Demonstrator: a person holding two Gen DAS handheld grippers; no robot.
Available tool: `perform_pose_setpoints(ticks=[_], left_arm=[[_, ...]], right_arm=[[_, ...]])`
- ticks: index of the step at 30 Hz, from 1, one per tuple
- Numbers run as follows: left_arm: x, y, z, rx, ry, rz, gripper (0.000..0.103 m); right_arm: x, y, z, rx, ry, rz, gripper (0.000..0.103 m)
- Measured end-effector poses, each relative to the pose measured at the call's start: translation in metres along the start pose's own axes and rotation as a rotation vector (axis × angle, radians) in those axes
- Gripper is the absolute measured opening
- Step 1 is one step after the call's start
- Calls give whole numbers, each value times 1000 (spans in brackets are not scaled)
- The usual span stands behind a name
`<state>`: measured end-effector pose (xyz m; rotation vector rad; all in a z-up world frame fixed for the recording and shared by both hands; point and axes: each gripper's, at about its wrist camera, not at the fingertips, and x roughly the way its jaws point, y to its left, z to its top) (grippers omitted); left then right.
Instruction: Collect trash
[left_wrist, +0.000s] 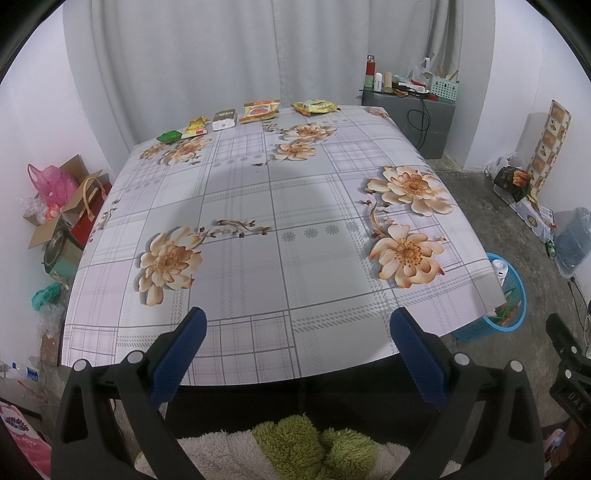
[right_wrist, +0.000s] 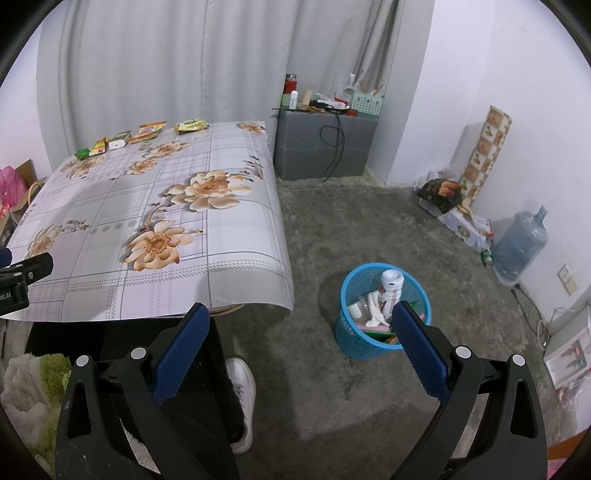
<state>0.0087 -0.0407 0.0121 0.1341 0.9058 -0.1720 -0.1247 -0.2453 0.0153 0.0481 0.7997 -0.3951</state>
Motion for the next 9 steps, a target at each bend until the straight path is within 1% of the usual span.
perform_pose_setpoints(ticks=[9], left_arm=[[1,-2,-3,4,4,-3,97]], right_arm=[[0,0,0,0,1,1,95]])
